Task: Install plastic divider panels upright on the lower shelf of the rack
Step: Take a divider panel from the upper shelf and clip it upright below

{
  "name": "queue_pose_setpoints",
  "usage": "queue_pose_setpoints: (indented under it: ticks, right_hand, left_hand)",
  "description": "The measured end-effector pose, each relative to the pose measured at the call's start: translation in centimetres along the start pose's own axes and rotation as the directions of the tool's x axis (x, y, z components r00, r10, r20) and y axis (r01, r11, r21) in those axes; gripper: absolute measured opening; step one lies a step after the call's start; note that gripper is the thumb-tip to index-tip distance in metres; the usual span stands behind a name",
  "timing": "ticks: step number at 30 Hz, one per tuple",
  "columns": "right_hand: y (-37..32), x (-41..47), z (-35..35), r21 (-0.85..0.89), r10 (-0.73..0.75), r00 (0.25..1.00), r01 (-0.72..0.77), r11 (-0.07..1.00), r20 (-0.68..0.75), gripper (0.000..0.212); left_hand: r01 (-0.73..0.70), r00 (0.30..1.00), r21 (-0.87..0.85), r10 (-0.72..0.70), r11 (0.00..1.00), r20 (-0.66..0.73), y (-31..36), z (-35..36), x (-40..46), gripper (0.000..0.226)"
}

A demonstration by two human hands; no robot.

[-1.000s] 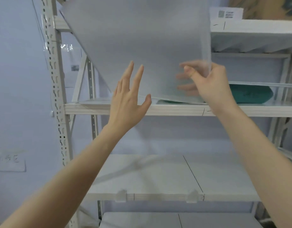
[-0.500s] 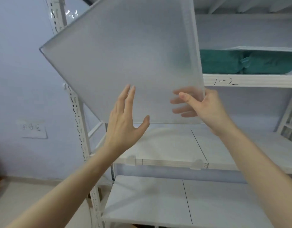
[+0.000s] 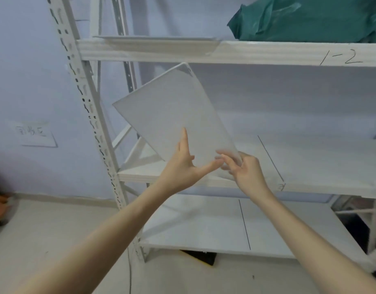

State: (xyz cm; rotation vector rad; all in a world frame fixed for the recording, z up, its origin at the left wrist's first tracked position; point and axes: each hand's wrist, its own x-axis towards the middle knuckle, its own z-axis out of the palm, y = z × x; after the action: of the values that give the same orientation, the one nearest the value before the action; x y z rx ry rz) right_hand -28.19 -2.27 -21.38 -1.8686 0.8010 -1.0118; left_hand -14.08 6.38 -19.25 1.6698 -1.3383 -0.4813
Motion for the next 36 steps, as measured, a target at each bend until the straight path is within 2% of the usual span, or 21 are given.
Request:
queue_pose_setpoints:
  ticks: [4,6,7,8,11,12,13,15,16,18,19,22,25,27,29,32,36]
  right_hand:
    - [2.9,2.5,3.2,-0.094,0.031,0.999,-0.033,0.995,-0.028,0.025]
    - [4.0,3.9,5.0,-0.112,0.045,0.998,-0.050,0.992,-0.047,0.020]
    - [4.5,4.7,6.0,-0.116,0.037,0.997,-0.044,0.992,-0.065,0.019]
    - [4.8,5.2,6.8,-0.123,0.016,0.997,-0.026,0.992,-0.082,0.020]
    - [5.6,7.5,10.0,-0.174,-0.004,0.995,-0.014,0.985,-0.104,0.018]
    - [5.7,8.2,10.9,-0.173,0.000,0.995,-0.017,0.985,-0.098,0.018]
    - [5.7,8.8,11.8,-0.168,0.002,0.996,-0.018,0.986,-0.092,0.019]
    - [5.8,10.2,13.2,-0.194,-0.004,0.998,-0.009,0.981,-0.064,0.021]
    - [5.8,10.7,13.8,-0.216,-0.008,0.999,-0.001,0.976,-0.040,0.022]
    - [6.0,11.6,14.5,-0.244,0.000,0.999,0.008,0.970,0.032,0.022]
    - [6.0,12.1,14.7,-0.242,0.012,0.997,0.006,0.970,0.073,0.021]
    - [6.1,13.9,15.1,-0.307,0.071,0.984,-0.018,0.951,0.164,0.019]
    - [6.6,15.6,15.3,-0.529,0.184,0.945,-0.015,0.849,0.269,0.027]
    - [7.1,16.6,15.4,-0.595,0.264,0.904,-0.013,0.804,0.336,0.035]
    - [7.4,17.2,15.7,-0.604,0.317,0.858,-0.011,0.797,0.403,0.033]
    - [7.6,17.5,16.7,-0.568,0.356,0.807,-0.031,0.823,0.471,0.010]
    - [8.5,18.1,17.8,-0.538,0.421,0.780,-0.130,0.833,0.463,0.009]
  left_hand:
    - [0.058,0.996,-0.022,-0.056,0.998,0.073,-1.8,-0.5,3.4,0.111]
    - [0.109,0.992,-0.015,-0.108,0.994,0.066,-2.4,-1.1,5.3,0.076]
    - [0.143,0.988,-0.011,-0.142,0.990,0.064,-2.5,-1.5,6.2,0.067]
    - [0.155,0.986,-0.021,-0.153,0.988,0.061,-2.5,-2.0,7.2,0.073]
    - [0.225,0.974,-0.062,-0.221,0.973,0.058,-4.7,-3.0,10.9,0.119]
    - [0.256,0.966,-0.053,-0.253,0.965,0.057,-5.3,-3.2,11.7,0.123]
    - [0.283,0.958,-0.043,-0.280,0.958,0.060,-6.0,-3.5,12.7,0.120]
    - [0.312,0.949,-0.033,-0.310,0.950,0.053,-7.0,-4.1,14.2,0.087]
    - [0.312,0.949,-0.032,-0.310,0.949,0.060,-7.6,-4.5,15.0,0.071]
    - [0.290,0.954,-0.030,-0.287,0.956,0.092,-8.4,-5.2,16.1,0.061]
    - [0.277,0.956,-0.028,-0.272,0.961,0.107,-8.8,-5.5,16.6,0.063]
    - [0.249,0.959,-0.014,-0.245,0.968,0.140,-10.0,-6.2,17.8,0.094]
    - [0.238,0.957,0.011,-0.237,0.971,0.168,-11.7,-6.7,18.7,0.090]
    - [0.227,0.951,0.061,-0.235,0.972,0.202,-13.0,-6.9,19.3,0.083]
    - [0.206,0.936,0.165,-0.243,0.965,0.254,-13.9,-6.9,19.7,0.081]
    - [0.149,0.916,0.274,-0.237,0.950,0.324,-14.7,-6.7,20.1,0.076]
    - [0.059,0.916,0.355,-0.192,0.933,0.351,-15.4,-6.3,21.1,0.072]
